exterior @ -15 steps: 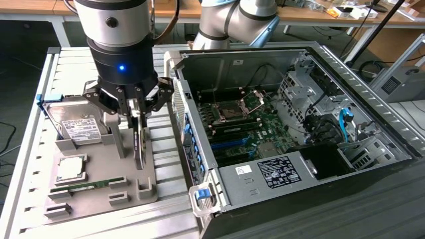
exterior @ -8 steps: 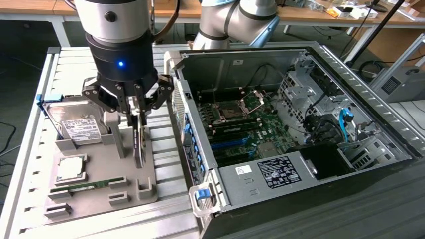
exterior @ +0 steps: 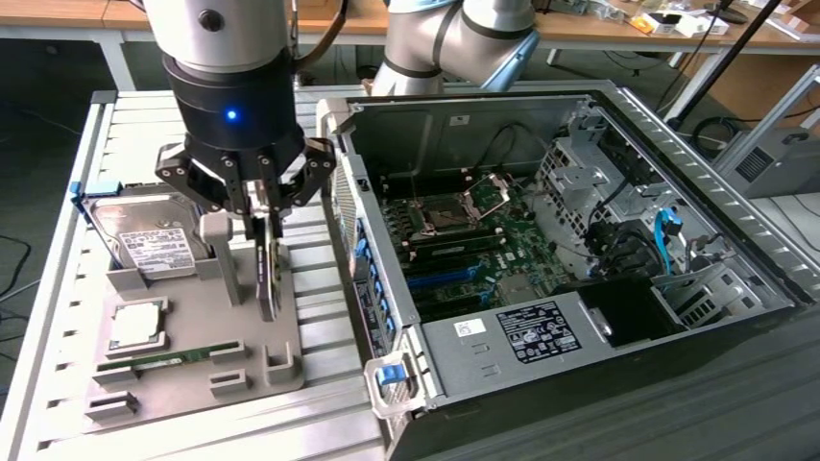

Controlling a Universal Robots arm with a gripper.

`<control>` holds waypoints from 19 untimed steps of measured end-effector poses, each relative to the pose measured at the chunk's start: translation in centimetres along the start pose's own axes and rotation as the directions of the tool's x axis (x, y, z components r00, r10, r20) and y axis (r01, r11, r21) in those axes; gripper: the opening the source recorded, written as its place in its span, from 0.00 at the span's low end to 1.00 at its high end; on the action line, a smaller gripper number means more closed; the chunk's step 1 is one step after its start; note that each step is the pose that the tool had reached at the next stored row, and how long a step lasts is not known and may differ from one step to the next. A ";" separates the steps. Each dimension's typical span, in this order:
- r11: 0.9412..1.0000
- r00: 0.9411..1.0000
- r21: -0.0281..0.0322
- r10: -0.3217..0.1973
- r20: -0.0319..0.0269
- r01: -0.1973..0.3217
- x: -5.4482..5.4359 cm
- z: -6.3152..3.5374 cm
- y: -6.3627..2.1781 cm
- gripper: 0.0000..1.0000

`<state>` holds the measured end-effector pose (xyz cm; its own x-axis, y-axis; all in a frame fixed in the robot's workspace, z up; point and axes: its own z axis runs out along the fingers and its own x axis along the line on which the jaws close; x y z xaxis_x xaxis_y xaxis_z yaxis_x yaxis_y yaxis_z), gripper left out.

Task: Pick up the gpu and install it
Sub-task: 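Pick up the gpu and move the gpu toward the slot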

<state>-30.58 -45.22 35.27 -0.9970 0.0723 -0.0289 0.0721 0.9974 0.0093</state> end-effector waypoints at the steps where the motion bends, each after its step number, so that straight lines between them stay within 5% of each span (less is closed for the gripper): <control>1: 1.000 1.000 0.000 0.000 0.000 0.000 0.0 -0.04 0.00 0.27; 19: 1.000 1.000 0.000 0.000 0.000 0.000 0.0 -1.21 0.01 0.27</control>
<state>-30.58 -45.22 36.48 -0.9970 0.0723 -0.0289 0.0720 0.9974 0.0093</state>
